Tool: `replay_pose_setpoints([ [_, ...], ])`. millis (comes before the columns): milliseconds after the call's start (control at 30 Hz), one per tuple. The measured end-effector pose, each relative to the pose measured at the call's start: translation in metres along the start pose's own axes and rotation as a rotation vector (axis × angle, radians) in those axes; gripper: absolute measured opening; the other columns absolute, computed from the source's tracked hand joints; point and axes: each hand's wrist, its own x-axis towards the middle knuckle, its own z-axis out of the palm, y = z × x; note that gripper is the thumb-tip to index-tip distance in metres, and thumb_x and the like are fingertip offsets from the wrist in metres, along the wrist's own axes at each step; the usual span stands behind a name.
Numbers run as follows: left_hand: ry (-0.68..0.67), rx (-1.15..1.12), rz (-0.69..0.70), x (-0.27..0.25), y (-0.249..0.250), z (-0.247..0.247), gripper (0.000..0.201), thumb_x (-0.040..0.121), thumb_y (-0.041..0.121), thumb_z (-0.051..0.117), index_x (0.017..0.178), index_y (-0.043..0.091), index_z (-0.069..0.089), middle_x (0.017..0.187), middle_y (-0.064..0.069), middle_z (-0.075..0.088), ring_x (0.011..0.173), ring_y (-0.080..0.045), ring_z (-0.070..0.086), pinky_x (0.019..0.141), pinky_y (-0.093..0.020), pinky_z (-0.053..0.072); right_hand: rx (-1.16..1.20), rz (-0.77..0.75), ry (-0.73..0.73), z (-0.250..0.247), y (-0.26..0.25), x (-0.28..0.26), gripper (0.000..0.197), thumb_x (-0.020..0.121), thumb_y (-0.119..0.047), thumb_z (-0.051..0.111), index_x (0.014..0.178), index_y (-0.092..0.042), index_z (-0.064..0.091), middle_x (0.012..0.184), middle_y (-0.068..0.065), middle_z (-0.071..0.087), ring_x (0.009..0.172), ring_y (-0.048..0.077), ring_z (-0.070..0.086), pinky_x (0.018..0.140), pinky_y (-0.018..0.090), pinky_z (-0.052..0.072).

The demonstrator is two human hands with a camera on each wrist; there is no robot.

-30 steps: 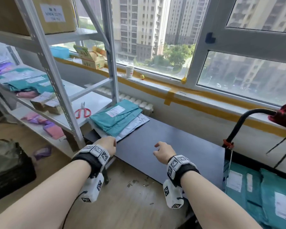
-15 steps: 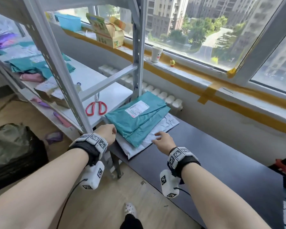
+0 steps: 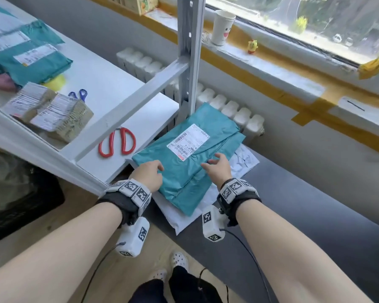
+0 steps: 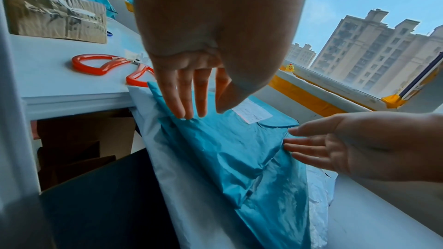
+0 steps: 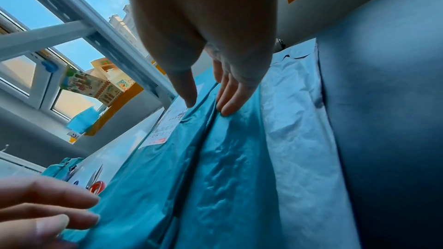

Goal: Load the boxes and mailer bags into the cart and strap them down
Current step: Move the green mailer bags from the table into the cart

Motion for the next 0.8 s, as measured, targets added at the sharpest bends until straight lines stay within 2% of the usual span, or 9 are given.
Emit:
replay_pose_setpoints([
  [100, -0.006, -0.013, 0.014, 0.01, -0.001, -0.004, 0.025, 0.093, 0.016, 0.045, 0.115, 0.018, 0.056, 0.116, -0.003, 0.063, 0.103, -0.022, 0.059, 0.091, -0.034, 0.048, 0.118, 0.047, 0.045, 0.005, 0.0, 0.012, 0.072, 0.079, -0.01, 0.073, 0.14, -0.005, 0.033, 0.109, 0.009, 0.057, 0.106, 0.026, 0.061, 0.096, 0.044, 0.049],
  [267, 0.011, -0.041, 0.051, 0.022, 0.003, -0.015, 0.025, 0.093, 0.013, 0.044, 0.114, 0.017, 0.057, 0.113, -0.001, 0.063, 0.103, -0.021, 0.059, 0.089, -0.03, 0.047, 0.21, 0.077, 0.075, 0.015, 0.001, 0.023, 0.072, 0.072, -0.003, 0.079, 0.134, 0.0, 0.042, 0.09, 0.005, 0.058, 0.088, 0.022, 0.061, 0.092, 0.043, 0.053],
  [367, 0.012, -0.065, 0.094, 0.03, 0.009, -0.019, 0.026, 0.093, 0.01, 0.044, 0.114, 0.015, 0.058, 0.113, -0.002, 0.063, 0.104, -0.021, 0.058, 0.089, -0.029, 0.045, 0.182, 0.052, 0.135, 0.018, -0.001, 0.028, 0.07, 0.069, -0.006, 0.082, 0.13, -0.003, 0.048, 0.097, 0.005, 0.057, 0.094, 0.022, 0.061, 0.094, 0.041, 0.051],
  [467, 0.007, -0.087, 0.119, 0.037, 0.015, -0.021, 0.026, 0.092, 0.009, 0.045, 0.113, 0.014, 0.06, 0.114, -0.004, 0.063, 0.102, -0.022, 0.058, 0.089, -0.029, 0.046, 0.218, 0.063, 0.161, 0.02, -0.006, 0.03, 0.073, 0.068, -0.004, 0.082, 0.131, -0.004, 0.046, 0.104, 0.008, 0.057, 0.101, 0.025, 0.062, 0.094, 0.042, 0.052],
  [567, 0.017, -0.095, 0.137, 0.045, 0.021, -0.023, 0.026, 0.091, 0.008, 0.046, 0.112, 0.014, 0.06, 0.116, -0.006, 0.063, 0.104, -0.024, 0.058, 0.092, -0.032, 0.047, 0.266, 0.08, 0.119, 0.014, -0.01, 0.025, 0.073, 0.07, 0.005, 0.078, 0.133, -0.004, 0.045, 0.095, 0.006, 0.054, 0.096, 0.026, 0.06, 0.092, 0.044, 0.052],
  [633, 0.004, -0.092, 0.125, 0.051, 0.025, -0.025, 0.027, 0.09, 0.008, 0.048, 0.114, 0.014, 0.06, 0.12, -0.008, 0.061, 0.108, -0.025, 0.057, 0.094, -0.033, 0.046, 0.269, 0.065, 0.083, 0.003, -0.007, 0.017, 0.066, 0.072, 0.011, 0.073, 0.13, -0.004, 0.046, 0.087, 0.004, 0.052, 0.089, 0.023, 0.057, 0.08, 0.038, 0.055],
  [700, -0.039, -0.073, 0.1, 0.058, 0.033, -0.024, 0.029, 0.09, 0.009, 0.048, 0.117, 0.015, 0.058, 0.126, -0.01, 0.058, 0.113, -0.026, 0.056, 0.095, -0.033, 0.045, 0.249, 0.047, 0.061, -0.014, -0.002, 0.009, 0.063, 0.073, 0.015, 0.069, 0.129, -0.003, 0.048, 0.088, 0.006, 0.055, 0.082, 0.02, 0.058, 0.066, 0.029, 0.053],
  [800, -0.105, -0.032, 0.076, 0.069, 0.045, -0.021, 0.036, 0.088, 0.006, 0.048, 0.123, 0.015, 0.055, 0.129, -0.011, 0.055, 0.115, -0.026, 0.055, 0.09, -0.03, 0.043, 0.26, 0.069, 0.047, -0.038, 0.008, -0.002, 0.062, 0.073, 0.019, 0.066, 0.129, -0.001, 0.049, 0.088, 0.008, 0.058, 0.082, 0.022, 0.061, 0.07, 0.033, 0.055],
])
